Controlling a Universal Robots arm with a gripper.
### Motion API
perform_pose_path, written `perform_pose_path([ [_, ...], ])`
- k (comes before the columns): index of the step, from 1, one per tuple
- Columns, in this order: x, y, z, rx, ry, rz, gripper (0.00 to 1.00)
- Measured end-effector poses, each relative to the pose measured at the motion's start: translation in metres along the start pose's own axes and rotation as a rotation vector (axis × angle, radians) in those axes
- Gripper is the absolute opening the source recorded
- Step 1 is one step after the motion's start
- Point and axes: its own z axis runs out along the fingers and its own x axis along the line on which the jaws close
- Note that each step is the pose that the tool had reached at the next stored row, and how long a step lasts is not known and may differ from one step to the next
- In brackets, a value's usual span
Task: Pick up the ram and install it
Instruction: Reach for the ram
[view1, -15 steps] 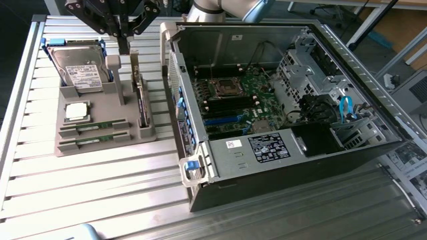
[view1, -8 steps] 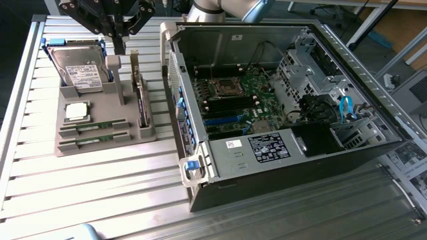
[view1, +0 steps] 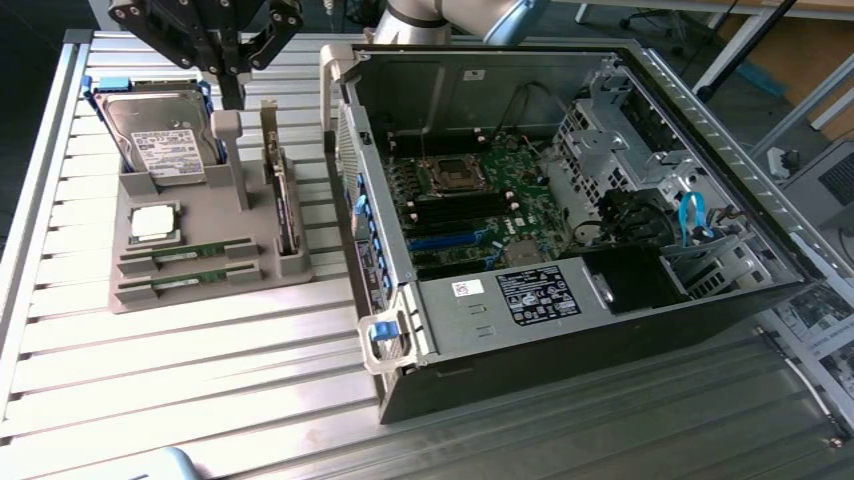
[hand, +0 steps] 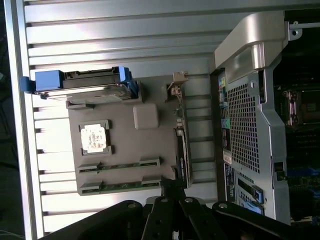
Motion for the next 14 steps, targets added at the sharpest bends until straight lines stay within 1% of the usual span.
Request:
perform_pose_path([
  [14, 0.014, -0.0010, -0.0004, 0.0001, 0.0000, 0.000, 0.10],
])
